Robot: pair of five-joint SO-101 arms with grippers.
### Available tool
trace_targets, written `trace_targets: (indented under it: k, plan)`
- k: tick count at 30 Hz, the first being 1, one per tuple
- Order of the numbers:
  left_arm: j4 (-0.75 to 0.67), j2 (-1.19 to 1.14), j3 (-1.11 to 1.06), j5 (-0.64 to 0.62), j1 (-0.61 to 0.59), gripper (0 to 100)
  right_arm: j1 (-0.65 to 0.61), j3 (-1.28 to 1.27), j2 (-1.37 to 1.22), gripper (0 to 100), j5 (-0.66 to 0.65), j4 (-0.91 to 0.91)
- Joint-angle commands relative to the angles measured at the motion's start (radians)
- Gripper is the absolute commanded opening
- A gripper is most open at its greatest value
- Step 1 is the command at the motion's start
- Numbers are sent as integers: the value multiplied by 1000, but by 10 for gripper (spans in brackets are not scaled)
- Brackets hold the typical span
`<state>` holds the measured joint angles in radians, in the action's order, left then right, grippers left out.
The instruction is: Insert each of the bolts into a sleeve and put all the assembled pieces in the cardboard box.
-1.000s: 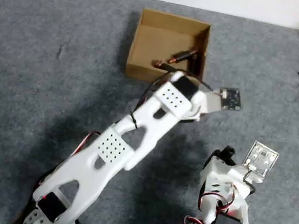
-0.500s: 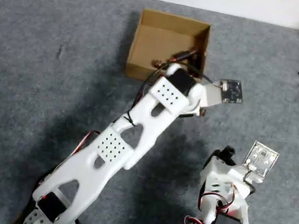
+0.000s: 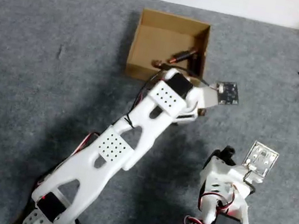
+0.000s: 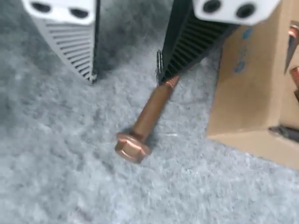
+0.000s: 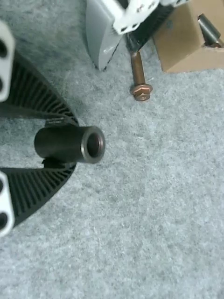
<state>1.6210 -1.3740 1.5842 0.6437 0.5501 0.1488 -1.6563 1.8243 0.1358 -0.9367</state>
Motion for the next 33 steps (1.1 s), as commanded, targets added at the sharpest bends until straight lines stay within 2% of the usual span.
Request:
trace_targets:
  k: [1, 18, 29, 31, 33]
  plan:
    - [-49, 4, 7, 3, 15, 193, 10, 15, 13, 4, -11, 35]
    - [-72, 10, -74, 48, 16, 190, 8, 15, 13, 5, -11, 35]
    - [-15, 12, -74, 89, 28, 188, 8, 15, 13, 5, -11, 35]
    - [-12, 12, -74, 91, 25, 155, 8, 15, 13, 5, -11, 35]
    - [-8, 12, -74, 92, 27, 72, 8, 15, 13, 5, -11, 35]
